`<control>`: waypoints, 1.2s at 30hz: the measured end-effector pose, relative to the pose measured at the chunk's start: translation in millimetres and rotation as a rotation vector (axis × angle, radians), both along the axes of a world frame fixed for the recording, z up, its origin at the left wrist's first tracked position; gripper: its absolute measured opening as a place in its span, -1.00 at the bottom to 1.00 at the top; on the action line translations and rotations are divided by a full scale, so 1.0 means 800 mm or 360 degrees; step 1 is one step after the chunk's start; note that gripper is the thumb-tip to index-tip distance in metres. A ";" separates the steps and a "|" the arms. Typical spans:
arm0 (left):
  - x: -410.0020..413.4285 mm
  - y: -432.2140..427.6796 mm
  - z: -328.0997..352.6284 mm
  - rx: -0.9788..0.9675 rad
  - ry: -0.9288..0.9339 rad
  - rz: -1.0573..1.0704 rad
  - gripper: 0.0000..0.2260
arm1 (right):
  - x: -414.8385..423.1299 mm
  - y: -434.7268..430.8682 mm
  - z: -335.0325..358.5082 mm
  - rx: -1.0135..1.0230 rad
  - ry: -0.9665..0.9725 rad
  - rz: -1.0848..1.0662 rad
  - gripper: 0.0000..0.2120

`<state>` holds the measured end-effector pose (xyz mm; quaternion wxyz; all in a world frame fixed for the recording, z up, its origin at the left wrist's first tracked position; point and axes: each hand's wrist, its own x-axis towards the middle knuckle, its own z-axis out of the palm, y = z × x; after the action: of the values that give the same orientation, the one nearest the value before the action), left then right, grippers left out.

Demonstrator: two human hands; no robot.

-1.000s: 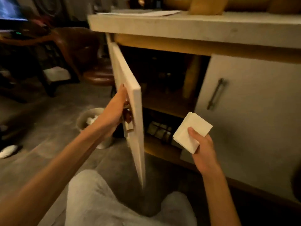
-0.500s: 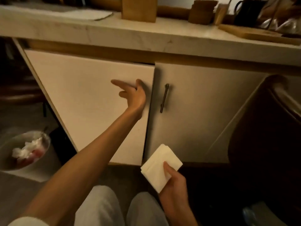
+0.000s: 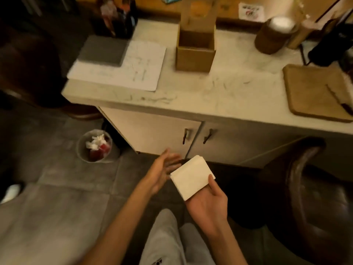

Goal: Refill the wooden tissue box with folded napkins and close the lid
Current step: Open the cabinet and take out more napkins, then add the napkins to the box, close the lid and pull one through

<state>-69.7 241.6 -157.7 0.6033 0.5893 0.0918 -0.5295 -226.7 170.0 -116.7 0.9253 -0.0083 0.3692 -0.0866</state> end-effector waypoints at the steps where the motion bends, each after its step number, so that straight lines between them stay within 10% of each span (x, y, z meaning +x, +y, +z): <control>1: -0.017 0.017 0.023 -0.0075 0.0118 0.0061 -0.49 | 0.001 -0.001 0.028 -0.0004 0.0012 -0.0004 -0.55; 9: -0.057 -0.009 0.197 -0.0217 0.0009 -0.0090 -0.35 | 0.022 -0.055 0.180 -0.0214 0.0019 0.0030 -0.56; 17: 0.038 -0.157 0.222 -0.0096 -0.0851 -0.0290 -0.63 | 0.070 -0.231 0.179 -0.1340 0.0113 0.0450 -0.35; 23: 0.083 -0.249 0.193 -0.0033 -0.1281 -0.0474 -0.71 | 0.132 -0.324 0.145 -0.2276 0.0465 0.0638 -0.68; 36: 0.087 -0.252 0.117 -0.0014 -0.1218 -0.0568 -0.27 | 0.148 -0.319 0.094 -0.2313 0.0492 0.0981 -0.25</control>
<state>-0.4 40.2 -64.1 0.4953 0.7475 -0.2446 -0.3688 -108.0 -85.0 -41.8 0.6092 -0.7218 0.3256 -0.0438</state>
